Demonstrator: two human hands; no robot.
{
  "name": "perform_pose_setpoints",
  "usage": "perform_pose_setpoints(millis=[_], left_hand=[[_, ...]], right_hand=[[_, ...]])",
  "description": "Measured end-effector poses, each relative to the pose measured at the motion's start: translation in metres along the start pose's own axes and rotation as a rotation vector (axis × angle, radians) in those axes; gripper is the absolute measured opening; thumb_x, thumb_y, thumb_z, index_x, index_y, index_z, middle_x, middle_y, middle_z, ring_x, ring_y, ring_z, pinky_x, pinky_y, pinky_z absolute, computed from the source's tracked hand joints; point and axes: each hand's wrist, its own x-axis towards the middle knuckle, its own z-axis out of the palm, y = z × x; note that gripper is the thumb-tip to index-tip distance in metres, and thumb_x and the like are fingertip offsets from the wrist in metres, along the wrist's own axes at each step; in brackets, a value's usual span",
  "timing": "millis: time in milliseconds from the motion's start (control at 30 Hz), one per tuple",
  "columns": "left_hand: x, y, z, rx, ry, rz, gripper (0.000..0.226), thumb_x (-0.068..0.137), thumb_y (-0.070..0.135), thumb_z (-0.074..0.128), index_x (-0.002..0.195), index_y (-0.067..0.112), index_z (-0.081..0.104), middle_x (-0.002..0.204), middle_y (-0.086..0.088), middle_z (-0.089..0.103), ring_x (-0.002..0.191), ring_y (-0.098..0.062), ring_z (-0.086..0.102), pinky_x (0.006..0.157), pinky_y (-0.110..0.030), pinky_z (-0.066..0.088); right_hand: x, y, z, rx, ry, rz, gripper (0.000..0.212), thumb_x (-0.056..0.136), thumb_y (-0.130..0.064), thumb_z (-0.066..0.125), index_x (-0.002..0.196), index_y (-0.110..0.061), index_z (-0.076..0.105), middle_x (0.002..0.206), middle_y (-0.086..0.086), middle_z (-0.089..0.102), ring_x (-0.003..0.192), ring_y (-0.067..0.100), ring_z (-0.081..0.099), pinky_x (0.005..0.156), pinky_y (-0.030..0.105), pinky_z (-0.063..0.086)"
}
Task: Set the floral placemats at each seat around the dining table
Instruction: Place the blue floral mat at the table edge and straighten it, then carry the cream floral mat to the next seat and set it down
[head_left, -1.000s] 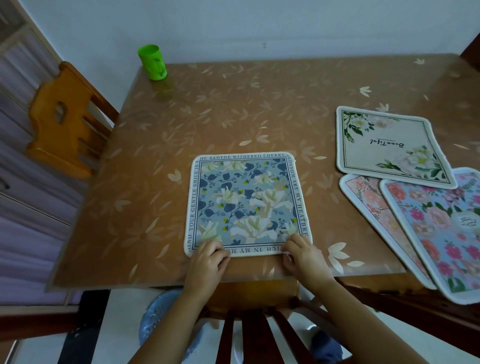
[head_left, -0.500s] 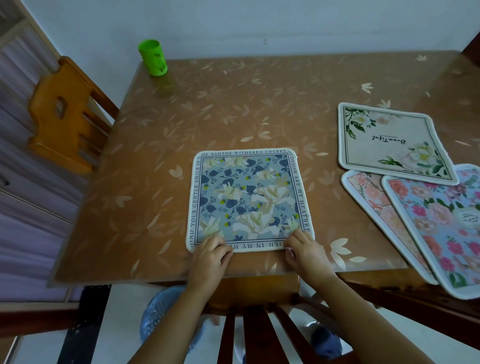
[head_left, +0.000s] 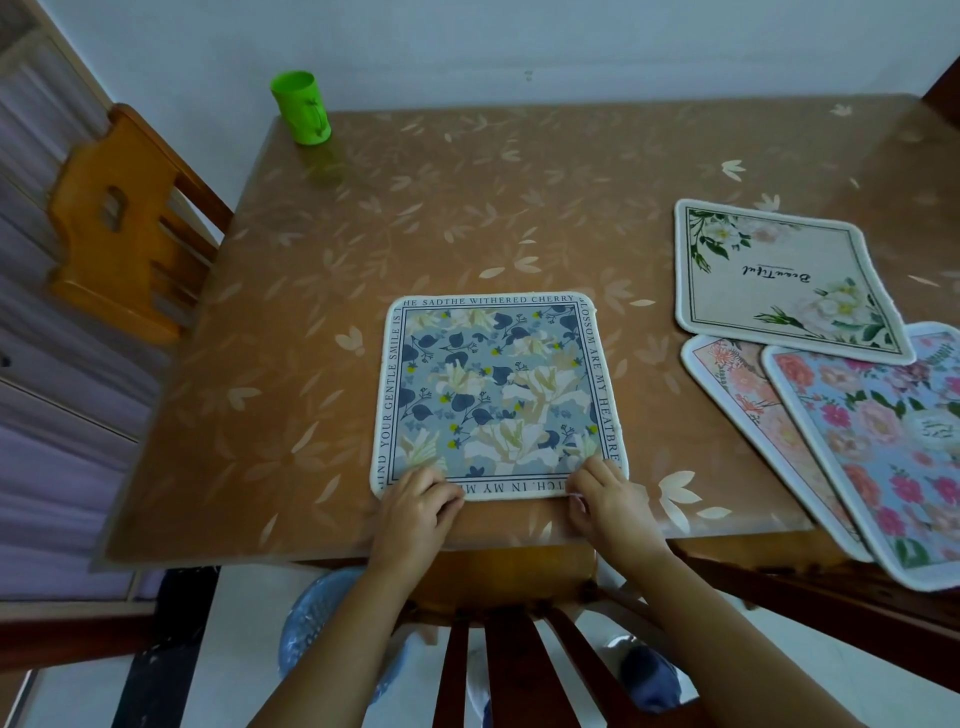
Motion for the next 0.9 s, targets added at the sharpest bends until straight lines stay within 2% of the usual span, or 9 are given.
perform_pose_setpoints(millis=[100,267,333,433,533,767,900], left_hand=[[0.001,0.000,0.000,-0.003,0.002,-0.005,0.014,0.067,0.006,0.079,0.076,0.008,0.069,0.075,-0.006,0.061,0.073,-0.023,0.058,0.063,-0.037,0.051],[0.000,0.005,0.002,0.025,0.012,-0.008,0.018,0.064,0.009,0.081,0.077,0.007,0.068,0.078,-0.006,0.061,0.080,-0.014,0.050,0.068,-0.030,0.046],[0.003,0.010,0.002,0.033,0.008,-0.001,0.017,0.067,0.011,0.079,0.079,0.008,0.068,0.080,-0.006,0.060,0.081,-0.017,0.053,0.067,-0.034,0.049],[0.012,0.022,0.000,0.084,0.009,0.053,0.017,0.070,0.014,0.077,0.083,0.008,0.068,0.083,-0.006,0.061,0.081,-0.024,0.058,0.066,-0.038,0.050],[0.023,0.041,-0.002,0.101,0.029,0.064,0.022,0.071,0.015,0.076,0.090,0.008,0.067,0.089,-0.007,0.063,0.086,-0.026,0.060,0.071,-0.040,0.051],[0.039,0.100,0.016,0.157,0.057,0.113,0.029,0.070,0.017,0.076,0.096,0.007,0.067,0.102,-0.011,0.067,0.098,-0.028,0.061,0.085,-0.045,0.048],[0.054,0.134,0.030,0.155,0.057,0.110,0.030,0.071,0.018,0.075,0.097,0.006,0.067,0.105,-0.013,0.066,0.101,-0.030,0.060,0.084,-0.047,0.049]], right_hand=[[-0.002,0.003,0.001,0.015,-0.004,-0.004,0.023,0.058,0.007,0.077,0.070,-0.003,0.060,0.074,0.014,0.063,0.067,0.030,0.062,0.057,0.024,0.040],[-0.002,0.008,0.003,0.049,-0.027,0.037,0.015,0.074,-0.007,0.070,0.085,-0.004,0.061,0.092,0.013,0.062,0.086,0.029,0.057,0.064,0.036,0.050],[0.001,0.009,0.000,0.046,-0.031,0.049,0.017,0.078,-0.011,0.067,0.093,-0.006,0.061,0.098,0.011,0.061,0.093,0.027,0.055,0.070,0.040,0.050],[0.009,0.010,-0.011,0.021,0.010,0.050,0.021,0.077,-0.011,0.068,0.096,-0.004,0.062,0.099,0.013,0.062,0.094,0.031,0.056,0.073,0.042,0.049],[0.017,0.011,-0.028,-0.005,0.044,0.045,0.023,0.078,-0.014,0.067,0.099,-0.005,0.062,0.101,0.012,0.062,0.094,0.030,0.055,0.076,0.040,0.047],[0.013,0.035,-0.075,-0.109,0.104,-0.012,0.030,0.072,-0.012,0.073,0.099,-0.005,0.064,0.095,0.012,0.065,0.084,0.033,0.060,0.069,0.042,0.051],[0.001,0.065,-0.094,-0.160,0.083,0.053,0.036,0.076,-0.017,0.068,0.110,-0.010,0.059,0.112,0.008,0.061,0.101,0.030,0.055,0.081,0.043,0.049]])
